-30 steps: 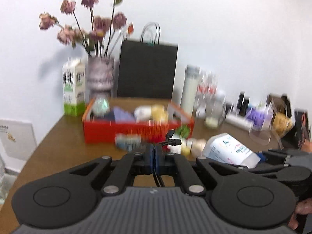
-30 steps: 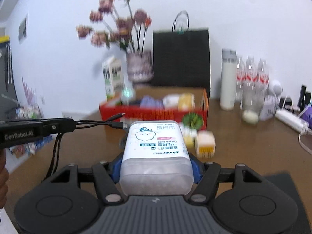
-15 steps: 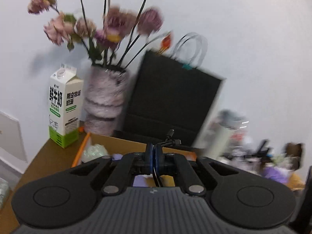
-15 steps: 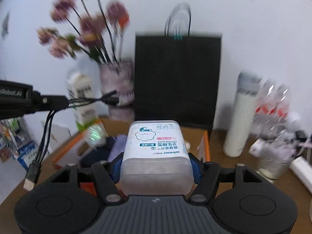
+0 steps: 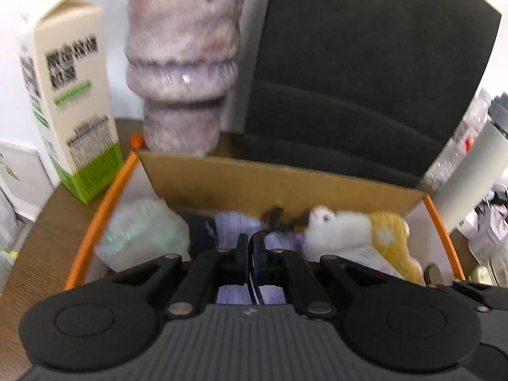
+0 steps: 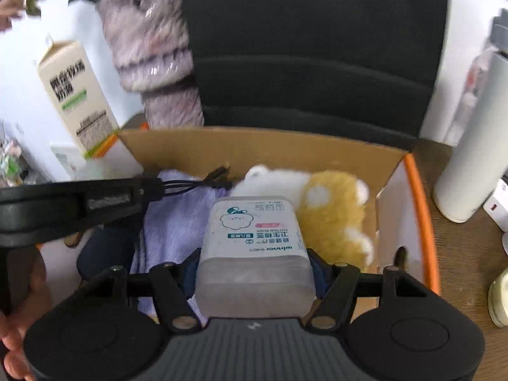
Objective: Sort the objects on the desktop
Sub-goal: 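Lower the black cable and cotton-swab box into the box and open both grippers, then grasp the braided cable with pink tie with the left gripper while the right grasps the white charger cube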
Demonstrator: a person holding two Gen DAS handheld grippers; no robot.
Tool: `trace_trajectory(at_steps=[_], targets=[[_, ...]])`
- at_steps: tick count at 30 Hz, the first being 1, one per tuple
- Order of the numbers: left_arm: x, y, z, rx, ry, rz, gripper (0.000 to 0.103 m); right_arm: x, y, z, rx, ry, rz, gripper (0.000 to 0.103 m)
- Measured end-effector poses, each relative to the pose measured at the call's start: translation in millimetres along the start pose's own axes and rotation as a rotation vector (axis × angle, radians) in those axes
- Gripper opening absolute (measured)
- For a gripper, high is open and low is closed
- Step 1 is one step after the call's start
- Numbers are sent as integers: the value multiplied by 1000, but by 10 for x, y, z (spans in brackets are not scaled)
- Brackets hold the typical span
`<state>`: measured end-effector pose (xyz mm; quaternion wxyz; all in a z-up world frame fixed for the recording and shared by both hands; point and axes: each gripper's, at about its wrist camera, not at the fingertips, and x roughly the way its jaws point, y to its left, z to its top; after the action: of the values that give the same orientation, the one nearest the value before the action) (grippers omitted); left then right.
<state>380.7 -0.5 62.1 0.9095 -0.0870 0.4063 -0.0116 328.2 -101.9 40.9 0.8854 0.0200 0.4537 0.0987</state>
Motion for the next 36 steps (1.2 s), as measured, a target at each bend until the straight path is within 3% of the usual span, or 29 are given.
trace_trajectory(at_steps=[5,7,9,10,13,17,20,25,29,33,36], targets=[[-176,88,-8,-34,6,-9,13,115,-110,-61,110,68,42,65],[-371,127,41,-33,-19,-1,26,-3,-159,-59,141,54,72,65],[-604,156,99,-21,-50,0,67,-234,-199,-20,158,15,80,65],[-702,166,128,-12,-59,-8,75,-360,-209,4,160,-5,68,66],[-1005,144,135,31,-76,8,85,-755,-188,67,138,-60,11,68],[-1330,103,47,97,-43,30,101,-1237,-177,62,100,-107,-52,74],[-1593,126,-119,138,-60,16,103,-1571,-254,-58,78,-160,-70,83],[-1938,253,-347,113,-83,55,103,-1926,-359,-324,68,-190,-136,85],[-2223,239,-598,129,-153,48,103,-2122,-307,-628,59,-243,-120,87],[-2443,97,-1004,219,-246,49,103,-2210,-134,-1050,25,-306,-93,90],[-2529,103,-1401,258,-291,0,103,-2182,-35,-1436,14,-333,-63,90]])
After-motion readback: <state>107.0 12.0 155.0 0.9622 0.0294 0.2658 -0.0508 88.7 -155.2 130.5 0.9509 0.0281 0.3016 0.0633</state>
